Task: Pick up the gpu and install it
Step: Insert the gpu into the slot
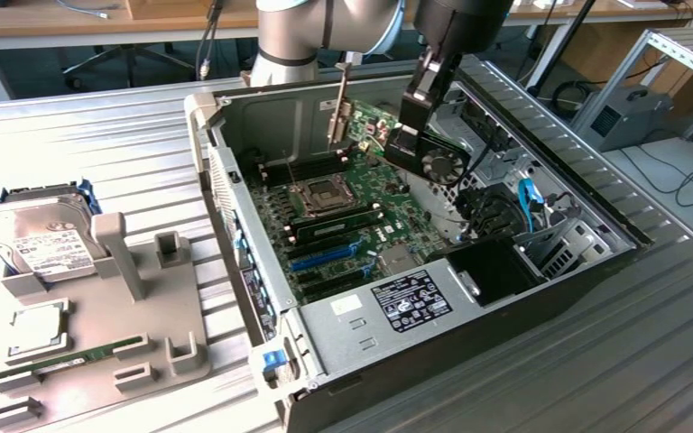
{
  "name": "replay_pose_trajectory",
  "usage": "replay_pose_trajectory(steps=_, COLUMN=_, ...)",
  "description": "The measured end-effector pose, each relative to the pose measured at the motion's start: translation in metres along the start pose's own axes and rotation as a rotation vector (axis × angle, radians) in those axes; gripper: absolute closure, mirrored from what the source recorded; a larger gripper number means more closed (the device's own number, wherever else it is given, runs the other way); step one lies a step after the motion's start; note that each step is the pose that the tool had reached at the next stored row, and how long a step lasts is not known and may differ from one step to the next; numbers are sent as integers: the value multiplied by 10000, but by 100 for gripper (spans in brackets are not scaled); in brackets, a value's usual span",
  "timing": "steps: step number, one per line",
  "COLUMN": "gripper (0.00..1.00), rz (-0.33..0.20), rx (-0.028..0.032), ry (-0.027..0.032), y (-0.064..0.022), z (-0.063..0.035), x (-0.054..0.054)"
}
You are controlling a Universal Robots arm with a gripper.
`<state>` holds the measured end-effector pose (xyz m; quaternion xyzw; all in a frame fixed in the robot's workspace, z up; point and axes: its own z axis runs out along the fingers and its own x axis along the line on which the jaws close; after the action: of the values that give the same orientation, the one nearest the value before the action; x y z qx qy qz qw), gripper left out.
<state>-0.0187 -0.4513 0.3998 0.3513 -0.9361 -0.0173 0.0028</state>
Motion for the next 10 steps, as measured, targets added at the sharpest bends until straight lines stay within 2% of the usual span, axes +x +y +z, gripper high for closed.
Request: replay_pose_trajectory(steps=10, gripper=74, rz=-300, rx=-1, ry=11, y=0, z=0, x=0)
